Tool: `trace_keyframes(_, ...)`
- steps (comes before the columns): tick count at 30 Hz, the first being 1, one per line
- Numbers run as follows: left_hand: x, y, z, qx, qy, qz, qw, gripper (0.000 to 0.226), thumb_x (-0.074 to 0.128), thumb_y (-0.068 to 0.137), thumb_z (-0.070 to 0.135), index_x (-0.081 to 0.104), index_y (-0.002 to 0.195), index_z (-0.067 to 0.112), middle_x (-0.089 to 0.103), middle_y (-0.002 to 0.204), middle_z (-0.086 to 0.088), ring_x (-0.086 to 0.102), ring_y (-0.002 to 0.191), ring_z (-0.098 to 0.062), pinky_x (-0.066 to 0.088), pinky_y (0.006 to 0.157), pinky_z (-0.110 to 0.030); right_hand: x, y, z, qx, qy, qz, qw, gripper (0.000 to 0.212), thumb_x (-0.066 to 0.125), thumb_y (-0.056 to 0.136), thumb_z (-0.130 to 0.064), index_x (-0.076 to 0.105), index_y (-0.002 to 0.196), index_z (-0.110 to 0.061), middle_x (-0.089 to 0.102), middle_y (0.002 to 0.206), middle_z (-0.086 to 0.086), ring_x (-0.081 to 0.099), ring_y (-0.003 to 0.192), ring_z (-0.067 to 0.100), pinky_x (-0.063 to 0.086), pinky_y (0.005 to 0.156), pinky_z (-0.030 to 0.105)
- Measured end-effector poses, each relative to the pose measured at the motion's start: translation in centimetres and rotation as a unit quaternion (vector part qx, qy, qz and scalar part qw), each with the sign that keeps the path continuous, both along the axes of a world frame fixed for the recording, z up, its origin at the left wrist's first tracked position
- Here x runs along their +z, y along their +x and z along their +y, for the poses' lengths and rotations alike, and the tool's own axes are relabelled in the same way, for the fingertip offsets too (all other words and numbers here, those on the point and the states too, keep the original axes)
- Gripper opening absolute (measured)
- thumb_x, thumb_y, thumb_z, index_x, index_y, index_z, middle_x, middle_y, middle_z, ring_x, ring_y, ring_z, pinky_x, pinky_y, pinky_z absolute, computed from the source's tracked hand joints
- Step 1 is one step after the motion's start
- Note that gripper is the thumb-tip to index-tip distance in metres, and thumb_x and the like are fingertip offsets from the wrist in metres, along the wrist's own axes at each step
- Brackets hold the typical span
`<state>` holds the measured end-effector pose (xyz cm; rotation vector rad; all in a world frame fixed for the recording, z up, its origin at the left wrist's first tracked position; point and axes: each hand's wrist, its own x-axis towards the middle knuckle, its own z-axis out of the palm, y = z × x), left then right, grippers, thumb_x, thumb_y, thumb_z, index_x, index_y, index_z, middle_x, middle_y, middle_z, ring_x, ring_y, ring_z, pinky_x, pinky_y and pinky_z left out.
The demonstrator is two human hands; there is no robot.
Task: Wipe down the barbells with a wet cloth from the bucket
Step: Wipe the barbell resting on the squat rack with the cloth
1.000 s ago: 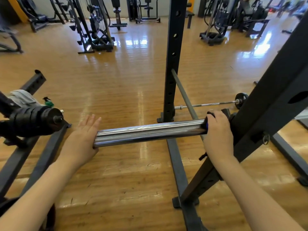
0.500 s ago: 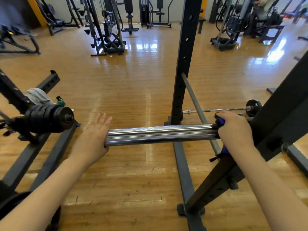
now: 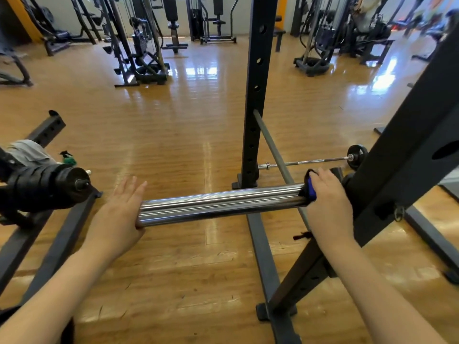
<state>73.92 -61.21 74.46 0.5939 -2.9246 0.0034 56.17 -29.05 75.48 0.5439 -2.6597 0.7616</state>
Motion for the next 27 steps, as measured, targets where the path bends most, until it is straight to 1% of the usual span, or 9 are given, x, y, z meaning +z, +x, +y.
trace_keyframes(3,-0.1,0.0,-0.1,-0.004,-0.001,-0.003,1.0,0.096,0.083,0.052,0.0,0.043,0.14,0.001,0.039,0.145,-0.021,0.032,0.137,-0.036,0.032,0.106,-0.045,1.1,-1.7,-0.9,0.004,0.001,0.007,1.0,0.062,0.055,0.079,0.014,0.041,0.139,0.001,0.04,0.145,0.014,0.031,0.138,0.026,0.018,0.11,0.027)
trace_keyframes(7,0.0,0.0,-0.2,-0.002,0.007,0.004,1.0,0.095,0.082,0.054,0.0,0.042,0.141,0.003,0.037,0.147,-0.02,0.029,0.139,-0.033,0.032,0.106,-0.045,-3.1,0.1,0.4,0.001,-0.032,0.103,0.994,0.059,0.058,0.074,0.023,0.049,0.13,0.007,0.048,0.137,0.021,0.037,0.133,0.034,0.031,0.108,0.047)
trace_keyframes(10,0.4,0.0,0.0,-0.001,0.016,0.004,1.0,0.093,0.079,0.061,0.002,0.037,0.144,0.006,0.032,0.151,-0.015,0.021,0.142,-0.028,0.028,0.11,-0.042,-5.6,1.9,1.6,-0.01,-0.049,0.108,0.993,0.062,0.059,0.071,0.027,0.049,0.129,0.008,0.044,0.139,0.022,0.034,0.133,0.032,0.034,0.104,0.053)
trace_keyframes(14,1.0,-0.1,0.2,0.008,0.024,-0.012,1.0,0.092,0.076,0.069,0.008,0.029,0.148,0.013,0.023,0.155,-0.008,0.013,0.145,-0.021,0.022,0.113,-0.036,-4.1,1.6,0.5,-0.022,-0.111,0.089,0.99,0.062,0.054,0.076,0.024,0.043,0.134,0.005,0.04,0.143,0.019,0.03,0.136,0.03,0.028,0.107,0.047)
trace_keyframes(16,1.1,-0.1,0.3,0.008,0.027,-0.017,0.999,0.092,0.076,0.069,0.01,0.029,0.148,0.013,0.024,0.155,-0.008,0.013,0.145,-0.02,0.022,0.113,-0.037,-2.2,0.6,0.0,-0.031,-0.142,0.118,0.982,0.059,0.054,0.079,0.021,0.043,0.134,0.006,0.042,0.141,0.021,0.037,0.132,0.035,0.032,0.106,0.048)
trace_keyframes(19,1.2,-0.2,0.4,0.015,0.031,-0.013,0.999,0.091,0.076,0.068,0.008,0.032,0.147,0.011,0.027,0.154,-0.01,0.016,0.145,-0.022,0.024,0.113,-0.038,-0.4,-1.1,-0.5,-0.033,-0.101,0.151,0.983,0.053,0.055,0.078,0.018,0.049,0.13,0.007,0.048,0.135,0.026,0.044,0.127,0.04,0.032,0.105,0.044)
trace_keyframes(21,1.2,-0.2,0.5,0.016,0.028,-0.017,0.999,0.091,0.076,0.068,0.009,0.031,0.148,0.011,0.026,0.154,-0.009,0.015,0.145,-0.022,0.023,0.113,-0.038,-0.1,-1.4,-0.8,-0.014,-0.049,0.122,0.991,0.05,0.053,0.078,0.018,0.052,0.127,0.007,0.051,0.132,0.024,0.045,0.126,0.039,0.03,0.106,0.038)
trace_keyframes(23,1.2,-0.2,0.5,0.015,0.027,-0.02,0.999,0.093,0.077,0.068,0.01,0.029,0.148,0.012,0.024,0.155,-0.008,0.014,0.145,-0.02,0.022,0.113,-0.036,-0.4,-0.7,-0.5,-0.012,-0.031,0.077,0.996,0.052,0.053,0.075,0.018,0.053,0.126,0.007,0.053,0.13,0.022,0.046,0.125,0.037,0.027,0.104,0.034)
trace_keyframes(27,1.0,-0.2,0.2,0.013,0.024,-0.008,1.0,0.095,0.078,0.066,0.008,0.029,0.148,0.01,0.027,0.153,-0.011,0.017,0.144,-0.022,0.024,0.112,-0.037,-2.4,1.8,1.1,-0.038,-0.012,0.043,0.998,0.061,0.052,0.075,0.023,0.046,0.133,0.004,0.044,0.142,0.018,0.034,0.136,0.031,0.023,0.108,0.038)
